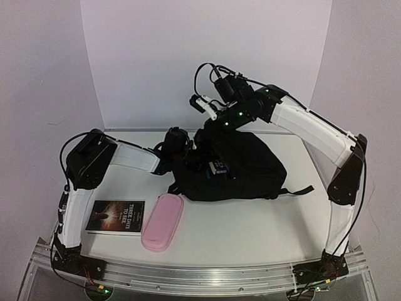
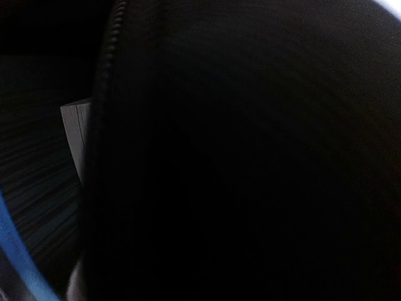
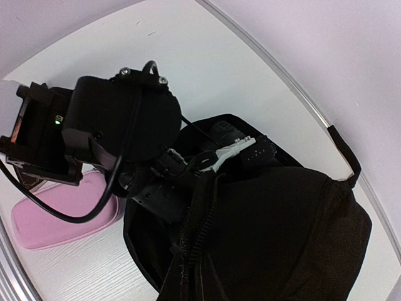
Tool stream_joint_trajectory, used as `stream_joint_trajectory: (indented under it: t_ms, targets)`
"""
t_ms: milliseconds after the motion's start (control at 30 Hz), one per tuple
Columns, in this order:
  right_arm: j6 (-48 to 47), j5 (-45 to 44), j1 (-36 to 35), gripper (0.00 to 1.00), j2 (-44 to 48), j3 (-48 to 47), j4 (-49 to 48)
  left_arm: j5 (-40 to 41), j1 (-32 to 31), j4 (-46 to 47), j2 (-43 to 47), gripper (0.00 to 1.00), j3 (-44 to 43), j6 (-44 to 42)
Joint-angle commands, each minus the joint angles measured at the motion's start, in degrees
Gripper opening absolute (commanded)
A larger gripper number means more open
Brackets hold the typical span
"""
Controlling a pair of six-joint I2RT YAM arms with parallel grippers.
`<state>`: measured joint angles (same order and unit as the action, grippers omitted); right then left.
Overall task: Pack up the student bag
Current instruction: Place the book in the student bag.
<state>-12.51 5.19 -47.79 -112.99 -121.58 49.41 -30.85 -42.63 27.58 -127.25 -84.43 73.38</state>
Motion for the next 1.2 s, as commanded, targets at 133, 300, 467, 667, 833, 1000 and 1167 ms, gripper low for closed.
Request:
stream_joint_trajectory:
  t_ms: [133, 300, 467, 667, 833, 1000, 1167]
  targets:
    - [1.4, 3.1, 1.3, 0.00, 4.8, -0.6, -2.9, 2.6, -0.5, 0.3, 2.2, 0.34, -1.9, -1.6]
    - [1.4, 3.5, 2.1, 0.00, 5.8, 1.3, -3.1, 5.9, -0.5, -0.4, 8.8, 0.52, 5.2, -3.3]
    - [1.5, 3.7, 2.3, 0.00, 6.2, 2.1, -3.0, 7.4, -0.5, -3.6, 12.0, 0.58, 7.2, -4.5]
    - [1.4, 3.7, 2.6, 0.00, 6.6, 2.2, -3.0, 8.8, -0.5, -3.4, 14.0, 0.48, 10.3, -3.8]
    - [1.5, 4.2, 2.7, 0.00, 6.6, 2.3, -2.9, 7.7, -0.4, -2.1, 11.6, 0.27, 8.6, -3.7]
    - [1.9, 5.7, 2.6, 0.00, 6.9, 2.9, -2.9, 6.0, -0.3, -1.0, 6.6, 0.14, 3.3, -3.8]
    - [2.0, 6.3, 2.7, 0.00, 7.1, 4.3, -3.1, 4.7, -0.3, -3.0, 0.1, 0.06, -6.0, -4.8]
